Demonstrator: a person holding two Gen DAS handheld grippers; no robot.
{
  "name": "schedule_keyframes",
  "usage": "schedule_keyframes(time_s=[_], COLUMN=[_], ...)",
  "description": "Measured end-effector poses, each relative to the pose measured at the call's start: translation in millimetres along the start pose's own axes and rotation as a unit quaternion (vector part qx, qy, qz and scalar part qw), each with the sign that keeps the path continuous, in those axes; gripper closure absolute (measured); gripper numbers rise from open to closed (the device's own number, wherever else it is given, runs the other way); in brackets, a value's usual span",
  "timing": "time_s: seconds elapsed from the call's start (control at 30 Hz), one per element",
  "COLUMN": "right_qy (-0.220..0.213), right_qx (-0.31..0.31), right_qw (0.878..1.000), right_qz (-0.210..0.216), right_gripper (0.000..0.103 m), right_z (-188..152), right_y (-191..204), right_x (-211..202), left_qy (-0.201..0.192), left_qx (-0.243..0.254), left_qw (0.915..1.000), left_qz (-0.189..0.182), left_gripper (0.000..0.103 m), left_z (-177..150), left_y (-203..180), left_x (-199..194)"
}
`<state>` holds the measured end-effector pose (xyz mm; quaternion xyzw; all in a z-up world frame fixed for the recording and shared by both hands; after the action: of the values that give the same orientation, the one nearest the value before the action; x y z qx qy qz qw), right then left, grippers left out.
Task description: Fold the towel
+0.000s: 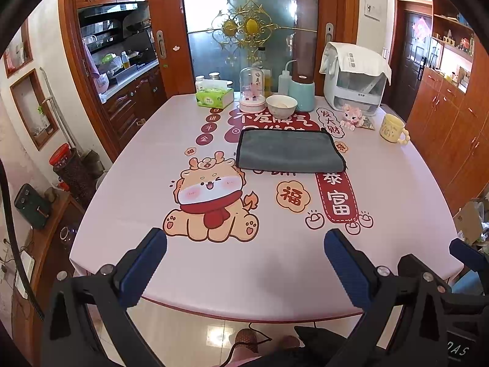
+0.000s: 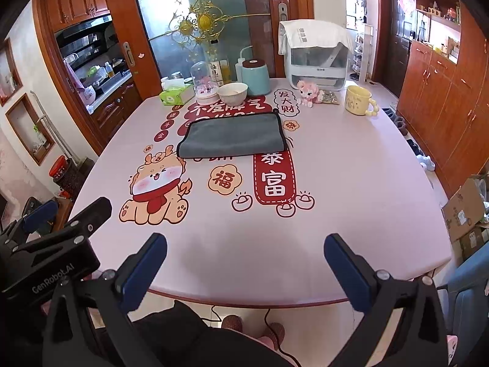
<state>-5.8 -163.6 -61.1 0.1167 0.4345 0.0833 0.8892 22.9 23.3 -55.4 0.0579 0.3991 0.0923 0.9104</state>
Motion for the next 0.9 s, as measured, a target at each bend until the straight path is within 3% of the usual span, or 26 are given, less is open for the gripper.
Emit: schedule_keyframes(time_s=[0.9], right_qy=[0.009], right_qx=[0.010], right_qw=[1.000], right_qz=[0.003], right_gripper=[0.000], right_z=[-3.3], right_y=[-3.8], right_x=[7.8], left_qy=[0.000], left_qx=[0.002], left_qw=[1.0000], left_qz=[0.001], left_gripper=[0.001], left_z=[-0.8], left_y=[-2.1], left_x=[4.4])
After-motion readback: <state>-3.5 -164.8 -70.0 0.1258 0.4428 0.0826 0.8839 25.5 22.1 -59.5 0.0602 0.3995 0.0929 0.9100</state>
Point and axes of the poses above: each gripper's, at about its wrist camera, not at the fingertips, and x roughly the way its jaws point, y to its left, z to its top, the point moved 8 cm from there along x, roughly the way its jaws point, and after that the axes turned 12 degrees about z, right-handed, at the moved point
